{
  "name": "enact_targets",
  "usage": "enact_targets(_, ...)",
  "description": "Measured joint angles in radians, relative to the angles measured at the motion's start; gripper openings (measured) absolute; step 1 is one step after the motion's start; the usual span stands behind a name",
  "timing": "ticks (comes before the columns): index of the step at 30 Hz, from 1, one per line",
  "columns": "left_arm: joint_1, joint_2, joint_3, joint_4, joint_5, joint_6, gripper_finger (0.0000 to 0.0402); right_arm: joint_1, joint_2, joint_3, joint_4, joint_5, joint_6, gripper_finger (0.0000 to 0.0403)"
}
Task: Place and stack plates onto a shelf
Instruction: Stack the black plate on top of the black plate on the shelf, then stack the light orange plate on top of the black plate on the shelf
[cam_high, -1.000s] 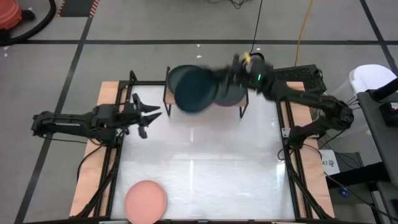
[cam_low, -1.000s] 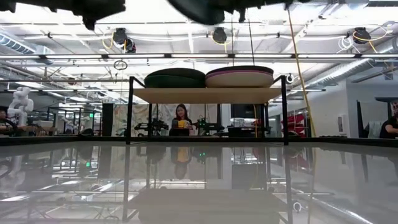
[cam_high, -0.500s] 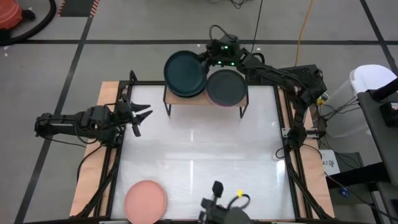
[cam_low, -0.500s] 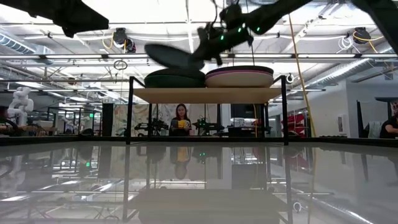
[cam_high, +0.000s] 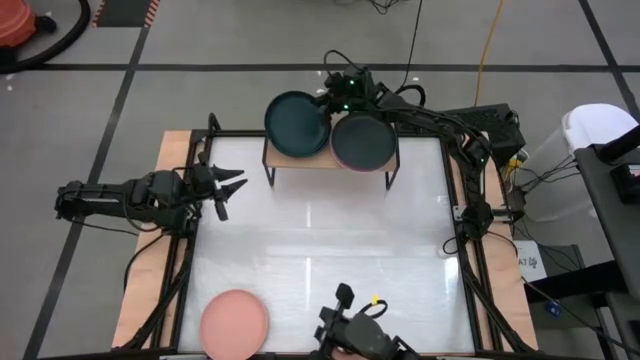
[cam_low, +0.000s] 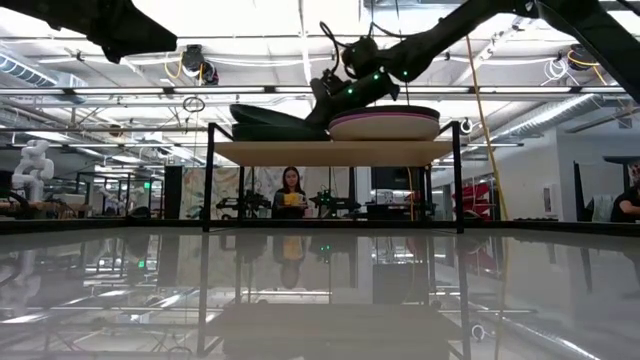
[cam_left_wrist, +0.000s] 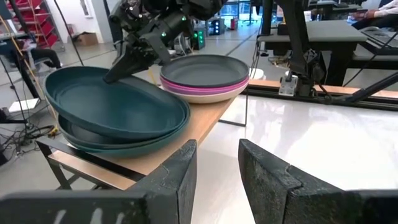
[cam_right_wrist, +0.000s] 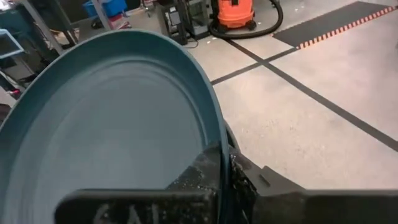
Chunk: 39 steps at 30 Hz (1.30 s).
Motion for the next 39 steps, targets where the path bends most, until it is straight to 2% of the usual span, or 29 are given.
enact_targets(4, 0.000, 0.000, 0.000, 0.000, 0.000, 0.000, 0.0123, 0.000, -0.034, 0.000, -0.015, -0.002, -0.004, 0.0048)
enact_targets(8, 0.000, 0.000, 0.000, 0.001, 0.000, 0.000, 0.0123, 0.003, -0.093, 0.000, -0.055, -0.028, -0.017, 0.0111)
enact_targets(14, 0.000, 0.019, 0.000, 0.001, 0.026, 0.001, 0.0123, 0.015, -0.239, -0.001, -0.176, -0.028, -0.083, 0.0188)
enact_targets(18, 0.000, 0.087, 0.000, 0.001, 0.107, 0.001, 0.0123, 0.030, -0.369, -0.001, -0.293, -0.028, -0.115, 0.0203)
enact_targets(24, 0.000, 0.296, 0.062, -0.087, 0.260, -0.018, 0.0123, 0.116, -0.567, -0.013, -0.461, -0.028, -0.214, 0.0205)
enact_targets(27, 0.000, 0.424, 0.145, -0.219, 0.338, -0.059, 0.0123, 0.186, -0.670, -0.095, -0.458, -0.029, -0.218, 0.0202)
enact_targets(30, 0.000, 0.551, 0.222, -0.347, 0.439, -0.118, 0.0123, 0.264, -0.776, -0.234, -0.386, -0.028, -0.218, 0.0200)
enact_targets(35, -0.028, 0.726, 0.282, -0.478, 0.647, -0.165, 0.0123, 0.385, -0.940, -0.534, -0.147, -0.023, -0.163, 0.0199)
enact_targets(39, -0.087, 0.816, 0.282, -0.490, 0.747, -0.161, 0.0123, 0.471, -1.029, -0.749, 0.067, 0.004, -0.127, 0.0199)
